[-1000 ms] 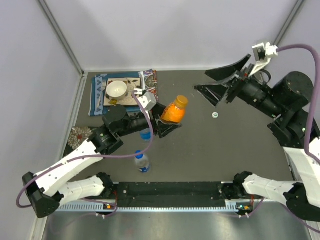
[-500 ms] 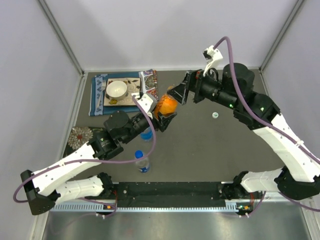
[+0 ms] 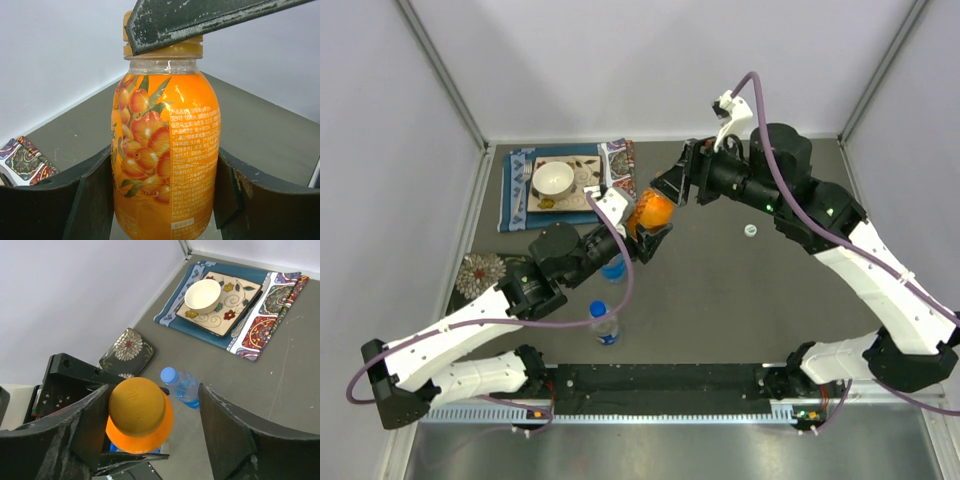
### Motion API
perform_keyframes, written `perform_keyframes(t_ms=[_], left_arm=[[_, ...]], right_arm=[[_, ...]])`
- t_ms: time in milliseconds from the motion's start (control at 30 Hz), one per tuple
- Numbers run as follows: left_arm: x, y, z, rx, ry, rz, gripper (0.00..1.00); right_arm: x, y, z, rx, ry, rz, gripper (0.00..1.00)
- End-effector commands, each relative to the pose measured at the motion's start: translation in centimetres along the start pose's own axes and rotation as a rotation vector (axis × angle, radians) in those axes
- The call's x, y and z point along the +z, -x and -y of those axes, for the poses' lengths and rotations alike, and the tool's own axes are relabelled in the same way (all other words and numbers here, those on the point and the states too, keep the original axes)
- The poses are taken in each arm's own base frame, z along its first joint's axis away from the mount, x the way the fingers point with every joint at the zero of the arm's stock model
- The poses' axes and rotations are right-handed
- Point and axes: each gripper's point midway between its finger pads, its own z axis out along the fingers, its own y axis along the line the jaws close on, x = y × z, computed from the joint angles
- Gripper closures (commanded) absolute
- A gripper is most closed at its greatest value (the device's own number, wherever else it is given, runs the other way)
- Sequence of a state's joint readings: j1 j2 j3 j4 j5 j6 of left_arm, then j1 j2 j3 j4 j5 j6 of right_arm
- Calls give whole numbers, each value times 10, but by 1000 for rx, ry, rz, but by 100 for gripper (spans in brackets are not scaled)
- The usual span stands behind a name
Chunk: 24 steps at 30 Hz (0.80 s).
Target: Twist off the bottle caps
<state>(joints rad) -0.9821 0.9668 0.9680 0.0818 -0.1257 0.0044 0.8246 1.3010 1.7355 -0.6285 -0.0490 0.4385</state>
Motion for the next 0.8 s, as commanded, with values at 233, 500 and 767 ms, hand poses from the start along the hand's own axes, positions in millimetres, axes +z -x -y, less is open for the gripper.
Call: perform_keyframes(t_ms=[233,500,767], left_arm=[[0,6,2,15,-7,27,67],[-10,28,22,-34,-118,72,66],[-43,52,80,-104,-513,105,65]], right_arm=[[-5,1,-11,-32,56,19,59],[-24,-12,-26,-126,182,-10,100],[-64,-14,-59,-312,409,11,100]])
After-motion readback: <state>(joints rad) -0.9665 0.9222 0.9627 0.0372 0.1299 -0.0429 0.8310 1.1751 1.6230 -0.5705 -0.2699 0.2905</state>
